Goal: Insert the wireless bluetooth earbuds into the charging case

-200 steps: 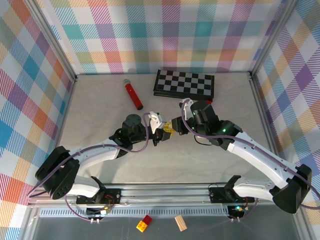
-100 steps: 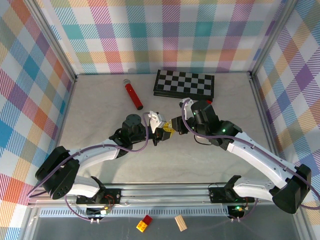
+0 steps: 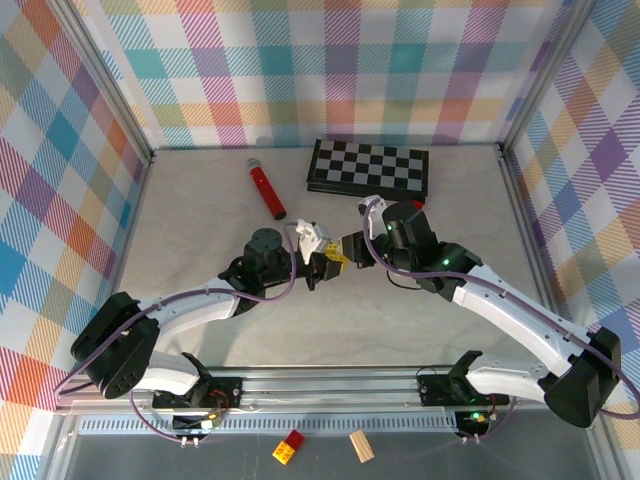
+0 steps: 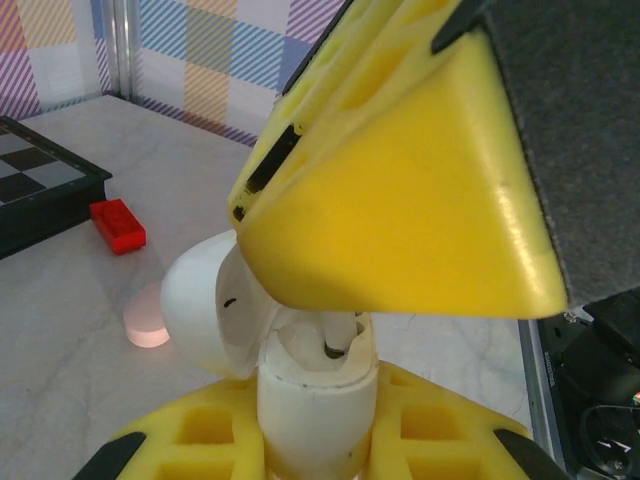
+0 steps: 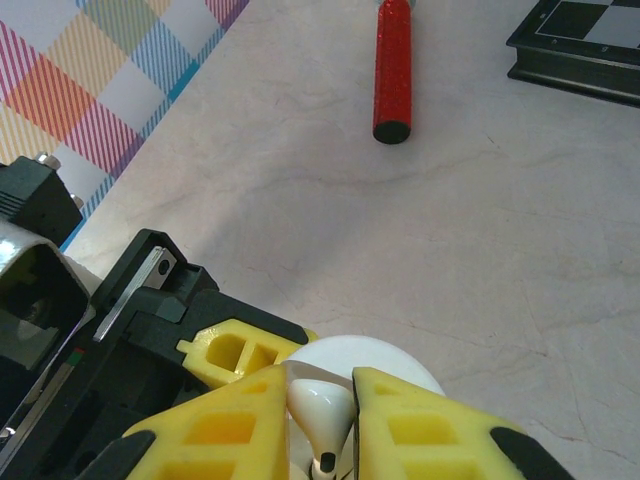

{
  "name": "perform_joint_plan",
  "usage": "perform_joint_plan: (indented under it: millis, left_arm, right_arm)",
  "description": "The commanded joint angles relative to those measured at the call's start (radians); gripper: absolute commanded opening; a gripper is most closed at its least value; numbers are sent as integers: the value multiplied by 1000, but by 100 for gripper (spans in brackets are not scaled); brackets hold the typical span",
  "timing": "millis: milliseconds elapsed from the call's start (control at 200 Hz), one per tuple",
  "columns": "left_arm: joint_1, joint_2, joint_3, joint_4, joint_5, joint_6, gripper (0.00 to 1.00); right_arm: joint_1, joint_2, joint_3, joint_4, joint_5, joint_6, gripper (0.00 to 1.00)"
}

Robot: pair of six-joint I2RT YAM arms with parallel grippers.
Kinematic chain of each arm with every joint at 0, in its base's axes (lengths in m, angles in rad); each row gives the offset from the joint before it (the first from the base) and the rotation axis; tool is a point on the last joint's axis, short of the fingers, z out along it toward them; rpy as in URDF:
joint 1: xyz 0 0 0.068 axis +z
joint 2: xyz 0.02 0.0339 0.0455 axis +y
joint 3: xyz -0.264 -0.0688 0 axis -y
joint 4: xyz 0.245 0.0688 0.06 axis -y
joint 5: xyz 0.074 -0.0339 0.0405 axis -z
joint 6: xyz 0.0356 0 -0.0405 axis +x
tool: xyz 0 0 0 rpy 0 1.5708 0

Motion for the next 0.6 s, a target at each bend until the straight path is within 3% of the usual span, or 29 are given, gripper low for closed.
perform_joint_plan:
  millis: [0, 375, 595]
  left_arm:
    - [-10, -21, 35, 162, 34, -17, 5]
    - [-10, -31, 37, 171, 32, -24, 5]
    - [-9, -20, 35, 167, 38, -21, 5]
  right_arm:
    - [0, 14, -36, -16, -46, 0, 19]
    - [-2, 1, -31, -27, -38, -7, 21]
    - [-3, -36, -6, -47, 6, -13, 34]
